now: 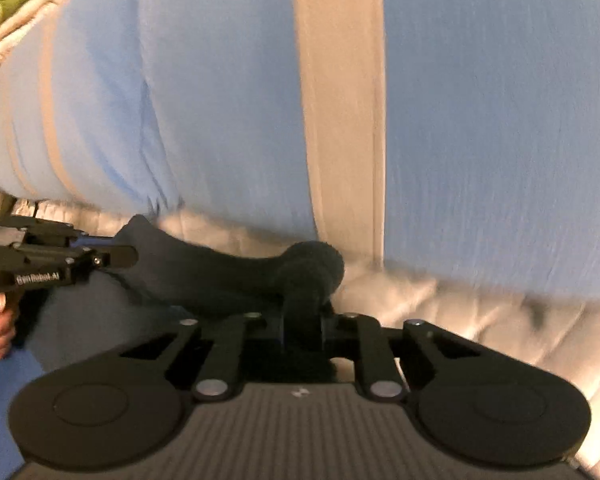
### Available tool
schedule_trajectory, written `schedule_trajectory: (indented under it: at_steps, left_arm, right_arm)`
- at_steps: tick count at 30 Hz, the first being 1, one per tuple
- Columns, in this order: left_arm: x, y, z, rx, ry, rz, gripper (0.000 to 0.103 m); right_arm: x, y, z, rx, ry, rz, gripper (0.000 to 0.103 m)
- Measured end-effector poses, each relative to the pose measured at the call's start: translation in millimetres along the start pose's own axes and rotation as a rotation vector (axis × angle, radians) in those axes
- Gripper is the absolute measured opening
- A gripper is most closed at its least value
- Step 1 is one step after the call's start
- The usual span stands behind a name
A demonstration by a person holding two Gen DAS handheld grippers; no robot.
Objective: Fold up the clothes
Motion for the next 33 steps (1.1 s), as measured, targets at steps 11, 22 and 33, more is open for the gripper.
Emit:
schedule_trajectory:
  at_steps: [11,22,33]
  left_arm:
    - [-17,-53,48,0.256,0.128,0.273,0.01]
    - [-22,-40,23,0.065,0.278,0.237,0.066]
    - [-106,-70,-50,-0.039,0.139,0.168,0.073]
  right_arm:
    - [-48,-45,46,0.334,-0.19,-0.024,0.013]
    - [-29,-8,43,0.213,-0.24,-0.178,0.079]
    - [44,-41,44,0.092,-0.235,-0.263,0.089]
Point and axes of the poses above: each gripper's, at about its wrist camera, not at the fingertips, and y roughly the way its jaws point, x to its right, z to its top, the point moved 9 cm from there along y, roughly the way its jaws point, and after that the axes turned 14 degrees about y, right-handed, at the moved point
